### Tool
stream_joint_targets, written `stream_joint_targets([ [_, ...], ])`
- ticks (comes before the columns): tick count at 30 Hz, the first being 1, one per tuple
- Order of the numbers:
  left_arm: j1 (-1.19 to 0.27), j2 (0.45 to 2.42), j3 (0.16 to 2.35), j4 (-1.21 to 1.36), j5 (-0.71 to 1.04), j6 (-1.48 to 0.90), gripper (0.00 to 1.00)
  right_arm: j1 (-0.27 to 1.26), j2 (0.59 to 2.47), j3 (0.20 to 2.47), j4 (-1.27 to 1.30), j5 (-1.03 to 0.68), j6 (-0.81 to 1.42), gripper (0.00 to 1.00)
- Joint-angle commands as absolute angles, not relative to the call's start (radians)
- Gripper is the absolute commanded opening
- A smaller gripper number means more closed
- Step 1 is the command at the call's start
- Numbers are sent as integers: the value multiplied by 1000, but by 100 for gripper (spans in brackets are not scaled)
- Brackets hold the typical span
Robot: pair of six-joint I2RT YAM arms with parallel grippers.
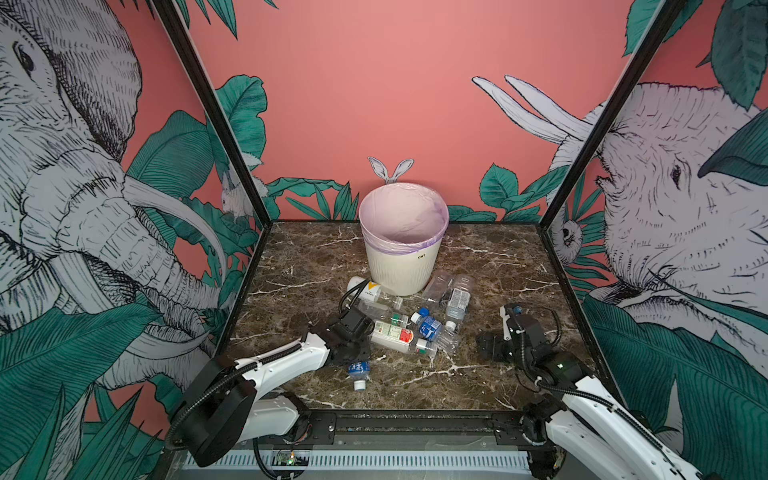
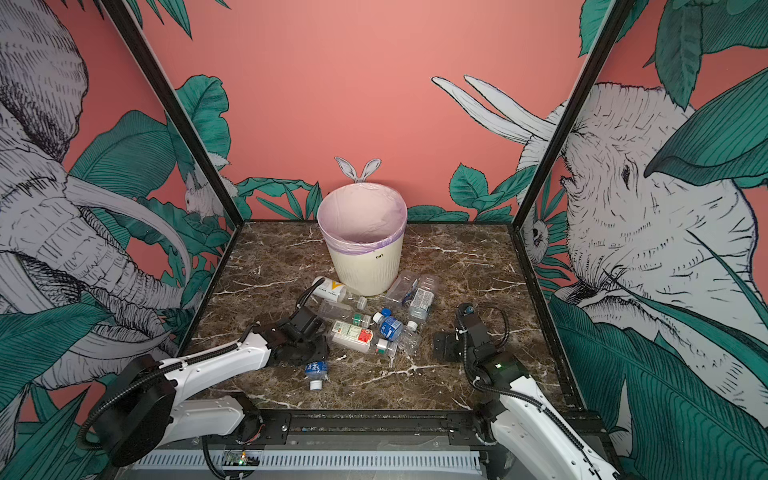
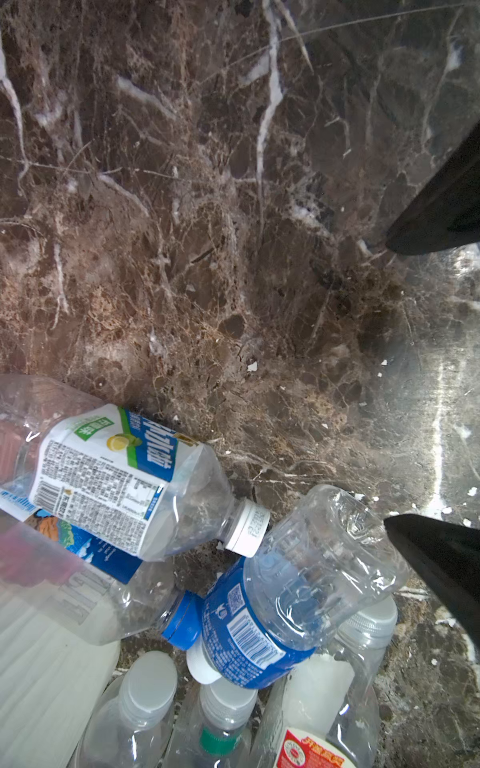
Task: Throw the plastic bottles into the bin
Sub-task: 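Lower the left gripper onto a blue-labelled clear bottle and close it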
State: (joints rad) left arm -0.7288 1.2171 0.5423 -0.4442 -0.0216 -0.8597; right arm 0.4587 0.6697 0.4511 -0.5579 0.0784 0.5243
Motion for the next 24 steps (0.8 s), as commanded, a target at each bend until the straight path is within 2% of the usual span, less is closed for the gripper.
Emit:
stream_joint_targets([
  [1,-733,1150,493,-516,-89,-837,42,454,672,449,-545,91,535,99],
  [16,-733,830,465,-568,-208,-728,43,452,669,446,-540,74,531,99],
  [24,-732,600,431,-453,-196,-588,44,452,676,447,-534,67,529,99],
])
